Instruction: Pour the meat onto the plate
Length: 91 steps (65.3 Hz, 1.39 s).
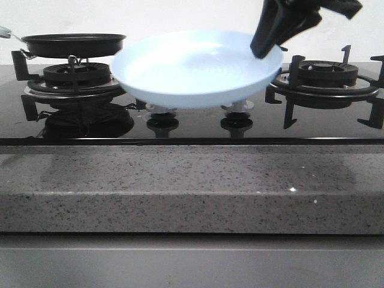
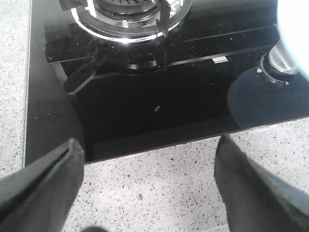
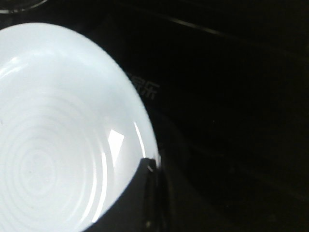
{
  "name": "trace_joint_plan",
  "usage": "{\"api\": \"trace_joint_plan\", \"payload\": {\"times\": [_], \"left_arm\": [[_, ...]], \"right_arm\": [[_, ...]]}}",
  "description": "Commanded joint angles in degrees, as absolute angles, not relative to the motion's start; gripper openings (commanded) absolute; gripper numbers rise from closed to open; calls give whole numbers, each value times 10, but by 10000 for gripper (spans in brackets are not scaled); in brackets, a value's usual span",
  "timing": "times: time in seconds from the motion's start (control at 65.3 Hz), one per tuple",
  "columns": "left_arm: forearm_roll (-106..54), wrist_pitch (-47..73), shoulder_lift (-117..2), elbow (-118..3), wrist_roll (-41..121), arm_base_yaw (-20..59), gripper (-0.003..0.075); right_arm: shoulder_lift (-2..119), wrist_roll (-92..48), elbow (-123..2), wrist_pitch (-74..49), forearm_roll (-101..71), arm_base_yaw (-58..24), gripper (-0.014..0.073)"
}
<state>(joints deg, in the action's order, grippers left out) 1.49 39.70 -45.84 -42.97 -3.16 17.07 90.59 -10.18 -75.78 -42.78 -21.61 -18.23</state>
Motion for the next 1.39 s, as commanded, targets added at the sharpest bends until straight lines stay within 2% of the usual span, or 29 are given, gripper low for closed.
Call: {"api": "trace_joint_plan", "payload": {"times": [0.0,0.597,0.858,1.103,1.378], "left_arm": [[14,357,-457,-444,-33,175,552],[14,355,-457,-447,-33,175,553],[11,368,-497,-500,-33,167,610],[-51,377,-574,-574,-5,50,608],[-353,433,-675,-645,196,-107,606]], "right_arm": [[880,-108,-761,-388,-234,-182,-113],[897,-108,-759,-379,-234,-182,-113],[897,-108,-759,-379,-234,-182,-113],[897,-108,-759,-379,-234,-182,-113],[897,-108,-759,-379,-234,-182,-113]]}}
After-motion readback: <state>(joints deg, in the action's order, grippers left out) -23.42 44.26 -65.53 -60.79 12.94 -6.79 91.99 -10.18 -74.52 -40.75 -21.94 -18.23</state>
